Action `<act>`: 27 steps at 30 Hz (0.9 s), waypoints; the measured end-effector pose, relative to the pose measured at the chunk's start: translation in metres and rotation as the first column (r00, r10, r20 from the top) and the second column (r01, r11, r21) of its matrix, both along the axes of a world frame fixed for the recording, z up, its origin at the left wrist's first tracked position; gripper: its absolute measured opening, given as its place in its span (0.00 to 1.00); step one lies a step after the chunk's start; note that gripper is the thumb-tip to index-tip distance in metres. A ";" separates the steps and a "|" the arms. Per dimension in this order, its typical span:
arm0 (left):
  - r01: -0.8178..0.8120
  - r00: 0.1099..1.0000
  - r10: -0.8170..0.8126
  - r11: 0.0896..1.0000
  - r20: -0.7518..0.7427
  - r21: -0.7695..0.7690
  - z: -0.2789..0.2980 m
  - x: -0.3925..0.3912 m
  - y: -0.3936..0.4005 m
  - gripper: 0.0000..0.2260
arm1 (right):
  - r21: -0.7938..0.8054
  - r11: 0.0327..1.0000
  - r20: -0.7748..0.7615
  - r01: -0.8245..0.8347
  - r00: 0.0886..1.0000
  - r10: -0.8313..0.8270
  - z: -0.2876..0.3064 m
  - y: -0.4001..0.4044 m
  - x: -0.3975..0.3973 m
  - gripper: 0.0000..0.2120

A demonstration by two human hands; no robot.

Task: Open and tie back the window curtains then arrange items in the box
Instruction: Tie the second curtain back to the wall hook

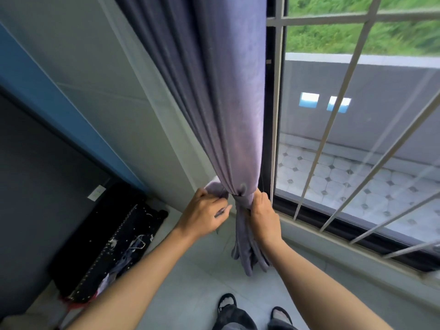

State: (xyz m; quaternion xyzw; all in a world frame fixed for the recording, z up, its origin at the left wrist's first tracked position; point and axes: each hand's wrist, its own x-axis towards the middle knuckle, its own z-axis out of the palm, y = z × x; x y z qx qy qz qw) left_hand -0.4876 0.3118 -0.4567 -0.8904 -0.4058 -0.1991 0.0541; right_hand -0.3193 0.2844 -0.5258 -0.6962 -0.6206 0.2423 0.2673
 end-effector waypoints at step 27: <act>-0.377 0.911 0.360 0.925 0.200 0.051 -0.075 0.081 -0.066 0.05 | -0.124 0.972 0.068 -0.200 0.975 0.209 0.074 0.007 0.031 0.18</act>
